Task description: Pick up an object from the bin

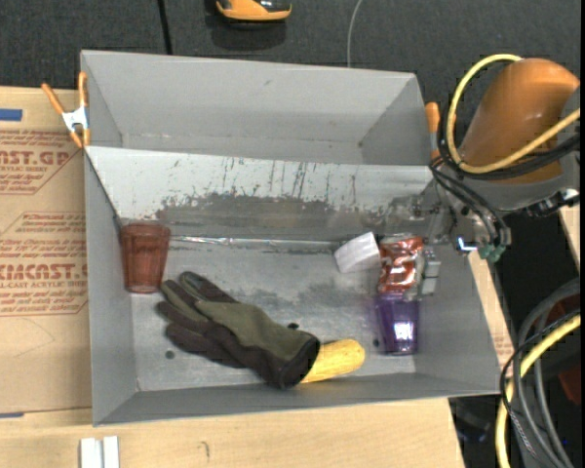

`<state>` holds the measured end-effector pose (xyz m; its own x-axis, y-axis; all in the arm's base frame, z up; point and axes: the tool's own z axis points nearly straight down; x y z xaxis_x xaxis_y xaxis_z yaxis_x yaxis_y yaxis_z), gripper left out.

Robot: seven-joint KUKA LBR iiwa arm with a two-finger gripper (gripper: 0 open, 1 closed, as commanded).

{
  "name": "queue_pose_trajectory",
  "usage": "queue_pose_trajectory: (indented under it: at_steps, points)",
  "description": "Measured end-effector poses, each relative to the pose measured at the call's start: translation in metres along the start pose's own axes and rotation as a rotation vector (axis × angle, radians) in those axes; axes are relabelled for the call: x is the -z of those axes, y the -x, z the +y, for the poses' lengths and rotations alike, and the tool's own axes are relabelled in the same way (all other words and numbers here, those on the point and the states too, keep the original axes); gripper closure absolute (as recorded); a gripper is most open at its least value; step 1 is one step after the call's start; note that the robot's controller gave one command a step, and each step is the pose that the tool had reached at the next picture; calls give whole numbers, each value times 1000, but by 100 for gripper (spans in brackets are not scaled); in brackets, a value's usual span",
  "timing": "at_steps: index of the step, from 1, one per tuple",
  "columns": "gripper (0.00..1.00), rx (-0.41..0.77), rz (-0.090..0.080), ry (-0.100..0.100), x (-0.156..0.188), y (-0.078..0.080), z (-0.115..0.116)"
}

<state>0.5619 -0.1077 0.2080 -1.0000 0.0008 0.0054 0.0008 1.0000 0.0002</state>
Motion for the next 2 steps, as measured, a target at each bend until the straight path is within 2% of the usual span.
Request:
queue_pose_trajectory:
  at_steps: [1, 2]
  points:
    - [0, 1, -8, -1, 5, 2, 0]
    - [100, -85, -7, 0, -71, -11, -24]
